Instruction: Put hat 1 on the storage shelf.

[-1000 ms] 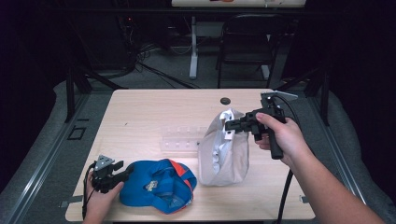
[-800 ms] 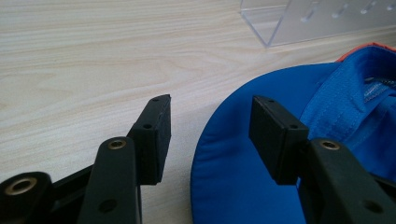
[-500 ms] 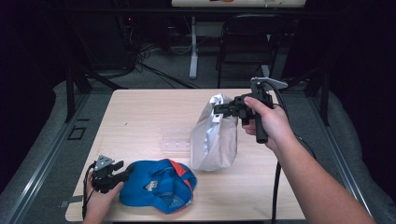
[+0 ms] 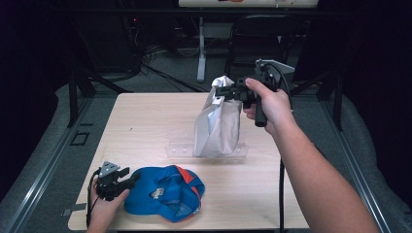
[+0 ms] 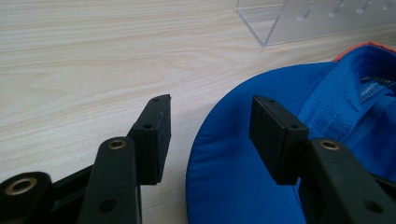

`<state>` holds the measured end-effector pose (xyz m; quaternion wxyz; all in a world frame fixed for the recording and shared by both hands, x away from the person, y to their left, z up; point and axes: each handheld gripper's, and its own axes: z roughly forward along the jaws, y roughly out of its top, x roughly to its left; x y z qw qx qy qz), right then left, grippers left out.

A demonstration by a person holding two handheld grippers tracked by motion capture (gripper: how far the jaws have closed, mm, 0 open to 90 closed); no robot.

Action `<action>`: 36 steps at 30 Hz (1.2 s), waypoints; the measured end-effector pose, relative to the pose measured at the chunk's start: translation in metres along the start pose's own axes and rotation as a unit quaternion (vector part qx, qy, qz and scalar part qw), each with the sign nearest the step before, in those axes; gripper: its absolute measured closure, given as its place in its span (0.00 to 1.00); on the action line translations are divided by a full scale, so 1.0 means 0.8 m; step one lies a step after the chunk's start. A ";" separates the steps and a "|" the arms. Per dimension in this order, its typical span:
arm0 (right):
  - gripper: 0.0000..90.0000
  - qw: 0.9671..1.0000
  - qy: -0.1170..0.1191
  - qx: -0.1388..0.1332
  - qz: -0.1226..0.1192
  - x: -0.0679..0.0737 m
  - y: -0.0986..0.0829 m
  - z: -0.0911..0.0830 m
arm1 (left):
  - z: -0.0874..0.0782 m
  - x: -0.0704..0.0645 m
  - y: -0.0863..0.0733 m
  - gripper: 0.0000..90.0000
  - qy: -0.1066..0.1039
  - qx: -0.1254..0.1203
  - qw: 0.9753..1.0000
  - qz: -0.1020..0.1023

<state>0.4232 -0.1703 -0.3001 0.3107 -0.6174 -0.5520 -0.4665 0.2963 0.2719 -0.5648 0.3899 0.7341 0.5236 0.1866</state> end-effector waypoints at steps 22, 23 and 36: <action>0.90 1.000 -0.028 0.008 0.005 0.002 0.035 0.052 | -0.008 -0.017 0.011 0.53 -0.011 -0.018 1.000 0.023; 0.90 1.000 -0.028 0.008 0.005 0.002 0.035 0.052 | -0.008 -0.017 0.011 0.53 -0.011 -0.018 1.000 0.023; 0.90 0.999 -0.038 0.000 0.008 -0.004 0.042 0.046 | -0.010 -0.082 0.061 0.54 -0.055 -0.040 0.993 0.094</action>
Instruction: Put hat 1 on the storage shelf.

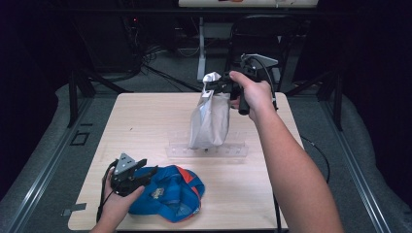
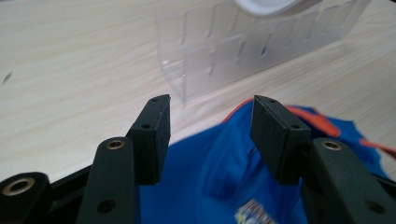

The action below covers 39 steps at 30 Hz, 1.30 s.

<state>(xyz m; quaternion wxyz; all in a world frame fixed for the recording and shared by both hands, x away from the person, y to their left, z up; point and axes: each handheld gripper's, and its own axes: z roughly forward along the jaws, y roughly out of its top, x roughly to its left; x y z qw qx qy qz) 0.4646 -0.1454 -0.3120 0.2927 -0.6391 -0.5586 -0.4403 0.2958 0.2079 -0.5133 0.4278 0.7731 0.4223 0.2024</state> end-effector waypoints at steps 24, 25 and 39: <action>0.89 1.000 -0.004 -0.002 0.008 -0.014 0.006 0.007 | 0.061 -0.074 0.063 0.53 -0.038 -0.001 0.997 0.066; 0.89 1.000 -0.003 -0.003 0.008 -0.014 0.006 0.007 | 0.064 -0.076 0.065 0.53 -0.038 -0.002 0.997 0.067; 0.88 1.000 -0.002 -0.007 0.005 -0.012 0.004 0.010 | 0.103 -0.101 0.082 0.52 -0.029 0.010 0.997 0.078</action>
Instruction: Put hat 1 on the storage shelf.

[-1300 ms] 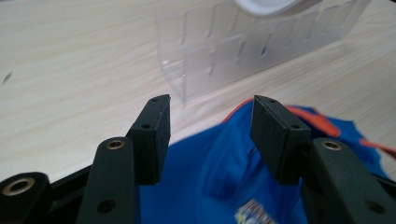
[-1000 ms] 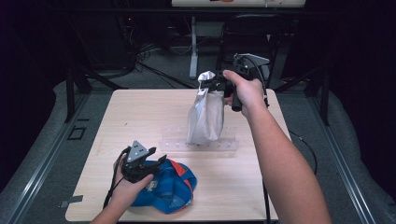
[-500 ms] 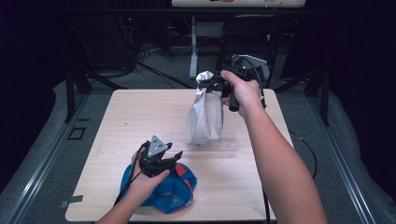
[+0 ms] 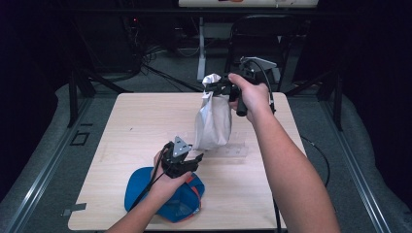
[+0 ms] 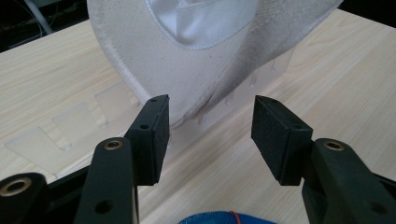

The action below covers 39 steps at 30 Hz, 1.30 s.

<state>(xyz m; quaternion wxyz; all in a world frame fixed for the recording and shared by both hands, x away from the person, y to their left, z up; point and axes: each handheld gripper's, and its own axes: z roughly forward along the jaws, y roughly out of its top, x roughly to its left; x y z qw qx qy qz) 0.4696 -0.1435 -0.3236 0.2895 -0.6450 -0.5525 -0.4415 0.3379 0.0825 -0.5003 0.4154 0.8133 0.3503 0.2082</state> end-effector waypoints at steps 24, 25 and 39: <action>0.88 1.000 0.004 0.007 -0.007 0.010 -0.007 0.005 | 0.021 0.018 -0.009 0.87 0.009 0.035 0.999 -0.016; 0.88 1.000 0.005 0.006 -0.007 0.011 -0.007 0.005 | 0.021 0.019 -0.009 0.87 0.008 0.035 0.999 -0.016; 0.87 1.000 0.008 0.011 -0.014 0.018 -0.009 0.021 | 0.016 0.028 -0.019 0.90 -0.007 0.019 0.999 -0.050</action>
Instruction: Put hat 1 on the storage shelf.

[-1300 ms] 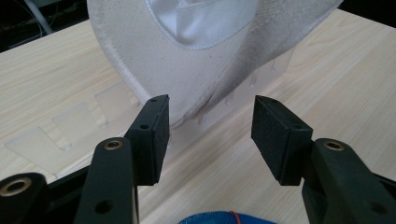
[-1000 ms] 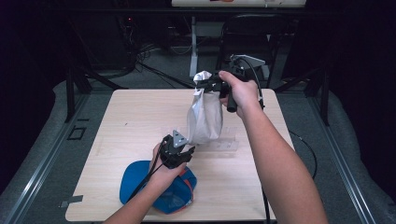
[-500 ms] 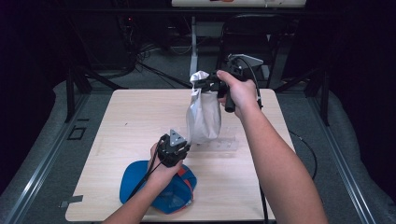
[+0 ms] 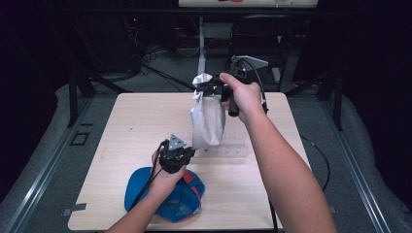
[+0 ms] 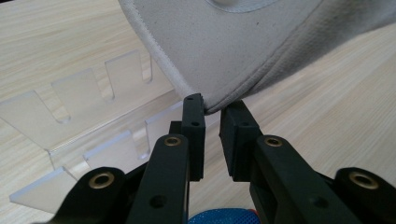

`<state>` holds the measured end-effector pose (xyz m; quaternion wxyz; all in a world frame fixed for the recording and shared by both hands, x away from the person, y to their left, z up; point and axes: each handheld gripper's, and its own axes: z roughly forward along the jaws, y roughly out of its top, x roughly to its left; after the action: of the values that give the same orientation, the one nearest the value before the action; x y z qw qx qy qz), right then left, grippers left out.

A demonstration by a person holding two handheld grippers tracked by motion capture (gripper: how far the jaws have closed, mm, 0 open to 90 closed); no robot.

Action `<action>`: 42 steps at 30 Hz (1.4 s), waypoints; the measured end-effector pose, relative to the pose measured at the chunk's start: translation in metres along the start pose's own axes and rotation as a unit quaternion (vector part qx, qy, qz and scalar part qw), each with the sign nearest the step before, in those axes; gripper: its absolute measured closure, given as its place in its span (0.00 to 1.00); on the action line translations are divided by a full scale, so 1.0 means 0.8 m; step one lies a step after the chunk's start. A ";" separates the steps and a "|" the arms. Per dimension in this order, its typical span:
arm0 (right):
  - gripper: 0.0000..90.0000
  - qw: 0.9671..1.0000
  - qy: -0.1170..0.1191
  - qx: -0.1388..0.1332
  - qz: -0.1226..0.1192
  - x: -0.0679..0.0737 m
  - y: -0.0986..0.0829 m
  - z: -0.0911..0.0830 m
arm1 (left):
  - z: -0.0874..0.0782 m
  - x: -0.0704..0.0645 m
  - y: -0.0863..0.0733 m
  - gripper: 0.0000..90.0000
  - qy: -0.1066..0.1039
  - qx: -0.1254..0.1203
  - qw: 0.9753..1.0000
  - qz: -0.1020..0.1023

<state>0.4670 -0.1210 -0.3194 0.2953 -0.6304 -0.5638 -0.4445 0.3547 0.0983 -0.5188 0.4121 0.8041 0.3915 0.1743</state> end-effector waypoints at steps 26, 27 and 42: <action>0.85 1.000 -0.009 0.018 -0.019 0.004 -0.007 0.035 | 0.004 0.005 -0.024 0.93 0.004 -0.023 0.995 -0.098; 0.85 1.000 -0.013 0.017 -0.020 0.004 -0.007 0.036 | 0.004 0.006 -0.025 0.94 0.006 -0.024 0.995 -0.101; 0.85 0.999 -0.024 0.017 -0.023 -0.005 -0.010 0.027 | 0.014 -0.001 -0.036 0.96 0.024 -0.009 0.997 -0.066</action>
<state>0.4645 -0.1022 -0.3335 0.2824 -0.6224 -0.5925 -0.4265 0.3472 0.1022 -0.5482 0.4204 0.7683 0.4520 0.1695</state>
